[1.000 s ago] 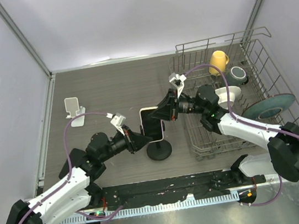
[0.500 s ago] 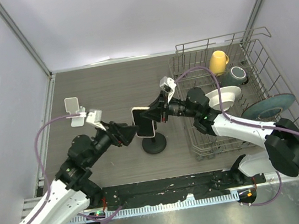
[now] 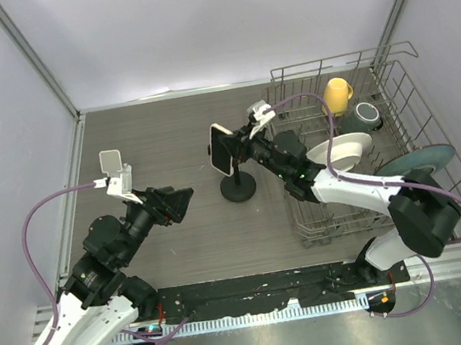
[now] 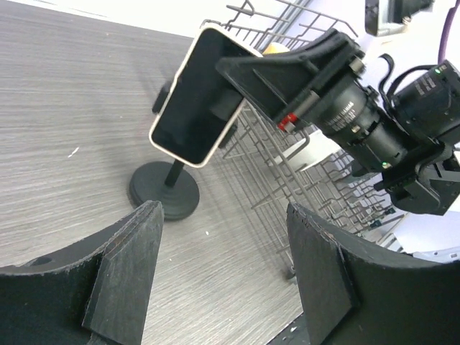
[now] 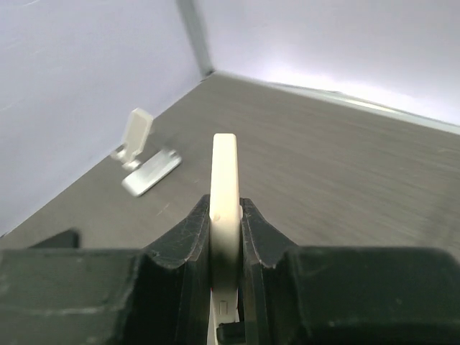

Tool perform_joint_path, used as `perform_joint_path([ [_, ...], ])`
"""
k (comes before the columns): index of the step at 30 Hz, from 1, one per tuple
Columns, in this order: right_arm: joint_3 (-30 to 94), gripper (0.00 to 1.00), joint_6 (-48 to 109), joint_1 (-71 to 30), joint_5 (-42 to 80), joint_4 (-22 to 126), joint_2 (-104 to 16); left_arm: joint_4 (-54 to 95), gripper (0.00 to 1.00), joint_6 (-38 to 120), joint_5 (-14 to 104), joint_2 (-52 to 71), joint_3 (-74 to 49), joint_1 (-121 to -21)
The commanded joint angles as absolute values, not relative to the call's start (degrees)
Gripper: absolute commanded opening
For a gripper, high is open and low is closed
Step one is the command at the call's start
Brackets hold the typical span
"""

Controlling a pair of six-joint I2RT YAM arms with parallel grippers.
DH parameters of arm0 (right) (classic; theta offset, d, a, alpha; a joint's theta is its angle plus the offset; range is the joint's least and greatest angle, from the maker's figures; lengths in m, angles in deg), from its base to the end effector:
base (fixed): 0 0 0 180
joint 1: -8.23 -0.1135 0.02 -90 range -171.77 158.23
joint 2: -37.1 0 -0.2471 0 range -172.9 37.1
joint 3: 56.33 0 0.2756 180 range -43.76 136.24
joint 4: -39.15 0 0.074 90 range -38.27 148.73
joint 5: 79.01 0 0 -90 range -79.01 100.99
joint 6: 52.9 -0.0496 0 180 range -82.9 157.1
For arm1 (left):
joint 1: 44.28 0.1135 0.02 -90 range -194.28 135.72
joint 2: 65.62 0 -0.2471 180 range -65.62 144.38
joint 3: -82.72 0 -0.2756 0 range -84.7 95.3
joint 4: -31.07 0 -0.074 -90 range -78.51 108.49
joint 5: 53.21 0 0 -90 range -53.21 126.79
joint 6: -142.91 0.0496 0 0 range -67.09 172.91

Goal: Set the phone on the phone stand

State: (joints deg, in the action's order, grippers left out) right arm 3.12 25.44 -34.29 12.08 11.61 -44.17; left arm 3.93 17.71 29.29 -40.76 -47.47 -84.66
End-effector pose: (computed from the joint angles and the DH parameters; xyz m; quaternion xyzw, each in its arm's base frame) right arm 0.2657 0.2449 0.2676 -0.1853 0.6449 0.3433 0.6572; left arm 0.1328 -0.1044 0.3289 -0.0128 0.7203 -0.3868 0.5757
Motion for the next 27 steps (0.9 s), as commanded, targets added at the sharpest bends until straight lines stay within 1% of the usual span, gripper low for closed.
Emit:
perform_joint_path([
  [1, 11.8, 0.00, 26.6, -35.0, -9.6, -4.4, -48.2, 2.2, 0.73, 21.0, 26.4, -40.4, -43.8, -84.6],
  [3, 14.6, 0.00, 27.3, -35.2, -15.9, -6.4, -52.5, 1.0, 0.73, 21.3, 25.6, -39.7, -42.3, -84.6],
  [7, 20.6, 0.00, 31.6, -35.5, -24.8, -12.9, -60.2, 0.1, 0.73, 22.1, 26.3, -39.1, -41.4, -84.6],
  [14, 36.3, 0.00, 41.7, -35.4, -31.4, -17.6, -74.1, 0.5, 0.73, 25.0, 25.7, -38.2, -39.7, -84.6],
  [19, 46.1, 0.00, 47.5, -35.3, -31.9, -15.7, -81.0, 0.7, 0.73, 26.2, 25.7, -36.4, -38.7, -84.5],
  [21, 48.1, 0.00, 47.9, -34.8, -32.7, -14.6, -83.9, 0.7, 0.73, 26.6, 25.6, -35.2, -38.3, -84.5],
  [25, 52.5, 0.00, 43.1, -32.4, -31.9, -9.5, -86.6, 1.6, 0.73, 27.0, 25.1, -33.2, -37.7, -84.5],
  [27, 53.5, 0.00, 43.6, -32.0, -31.9, -9.7, -88.1, 2.1, 0.73, 26.9, 25.2, -31.9, -37.4, -84.6],
])
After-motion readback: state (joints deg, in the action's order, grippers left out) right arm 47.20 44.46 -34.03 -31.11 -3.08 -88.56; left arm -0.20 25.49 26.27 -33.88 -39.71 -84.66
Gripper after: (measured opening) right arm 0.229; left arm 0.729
